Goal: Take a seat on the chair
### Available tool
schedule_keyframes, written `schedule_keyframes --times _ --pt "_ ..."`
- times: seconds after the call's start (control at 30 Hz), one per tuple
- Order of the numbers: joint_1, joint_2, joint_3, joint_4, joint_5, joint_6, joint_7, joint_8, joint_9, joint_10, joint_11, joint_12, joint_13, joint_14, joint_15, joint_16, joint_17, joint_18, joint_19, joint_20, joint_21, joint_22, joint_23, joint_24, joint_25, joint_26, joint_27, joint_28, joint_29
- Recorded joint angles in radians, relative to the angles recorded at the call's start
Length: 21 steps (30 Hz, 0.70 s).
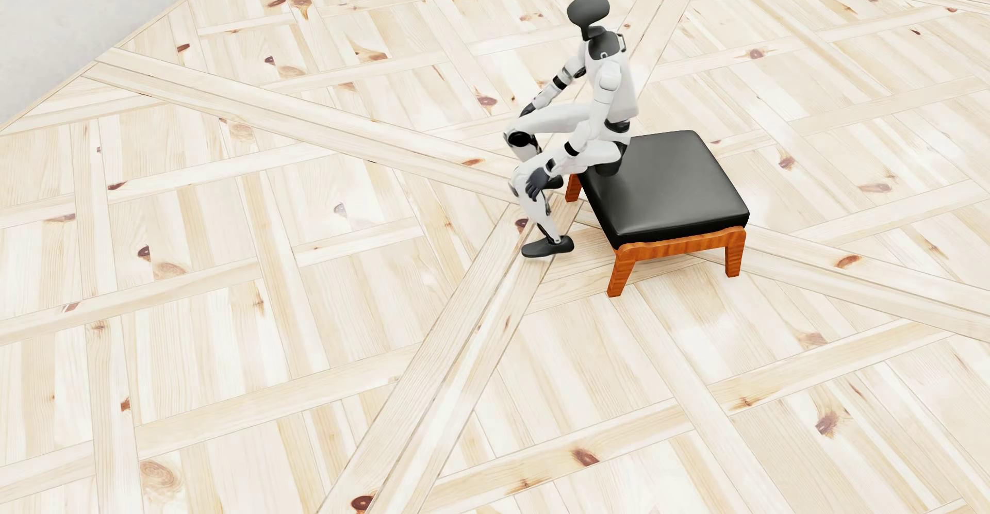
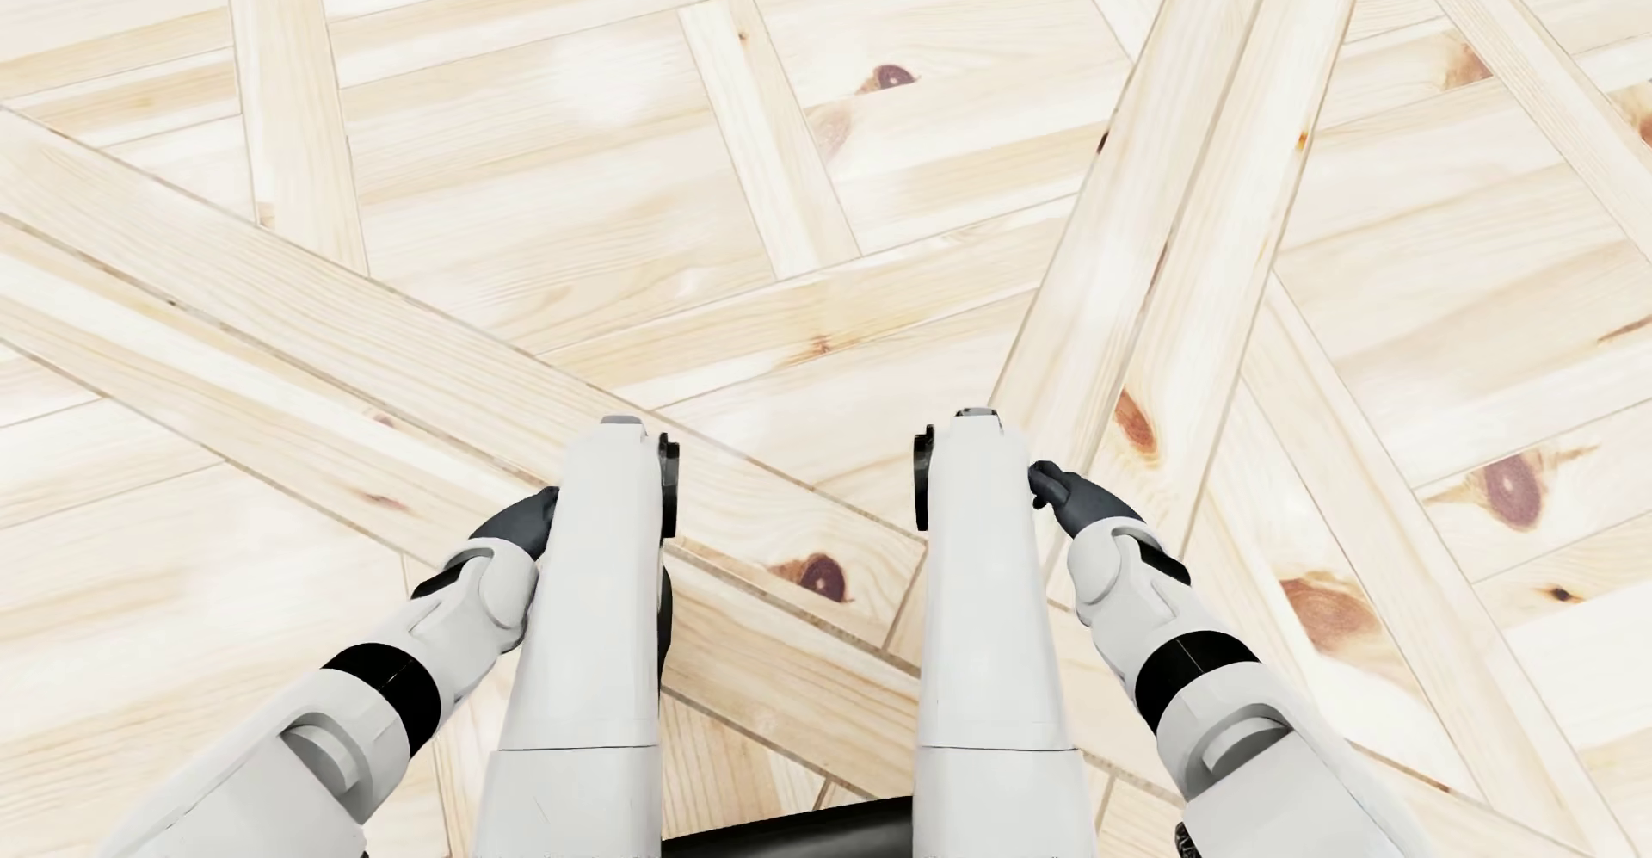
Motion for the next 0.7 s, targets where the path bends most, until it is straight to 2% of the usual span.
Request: schedule_keyframes --times 0.07,0.1,0.23,0.33,0.5,0.7 --pt "0.009 0.009 -0.003 0.003 -0.002 0.003 0.0 -0.001 -0.003 0.013 0.012 0.012 0.007 0.001 0.001 -0.002 -0.001 0.002 0.003 0.012 -0.004 0.018 0.028 -0.019 0.014 -0.004 -0.004 0.022 -0.029" --pt "0.011 0.011 -0.002 0.005 0.002 0.001 -0.002 -0.002 -0.006 0.021 0.016 0.004 0.007 0.002 0.004 -0.003 -0.001 -0.006 0.003 0.021 -0.014 0.043 0.046 -0.049 0.031 -0.002 -0.004 0.025 -0.044" --pt "0.023 0.023 -0.004 0.003 0.005 -0.002 -0.003 -0.003 -0.008 0.031 0.029 0.01 0.009 0.01 0.008 0.0 -0.006 0.002 -0.002 0.031 -0.023 0.095 0.12 -0.089 0.081 0.005 0.001 0.023 -0.067" --pt "0.036 0.034 -0.005 -0.001 0.004 -0.003 -0.002 -0.005 -0.015 0.034 0.033 0.032 0.022 0.014 0.01 -0.004 0.0 0.007 -0.006 0.047 -0.016 0.117 0.176 -0.1 0.085 0.016 0.03 0.01 -0.038" --pt "0.041 0.038 -0.003 -0.006 0.007 0.001 -0.001 -0.003 -0.021 0.037 0.037 0.046 0.03 0.015 0.011 -0.006 0.009 0.014 -0.009 0.061 -0.024 0.164 0.232 -0.108 0.102 0.034 0.049 -0.024 -0.001" --pt "0.04 0.037 -0.002 -0.005 0.01 -0.003 -0.001 -0.005 -0.014 0.035 0.035 0.034 0.023 0.016 0.012 0.004 0.001 0.011 -0.011 0.058 -0.016 0.175 0.233 -0.114 0.098 0.035 0.047 -0.018 -0.01"
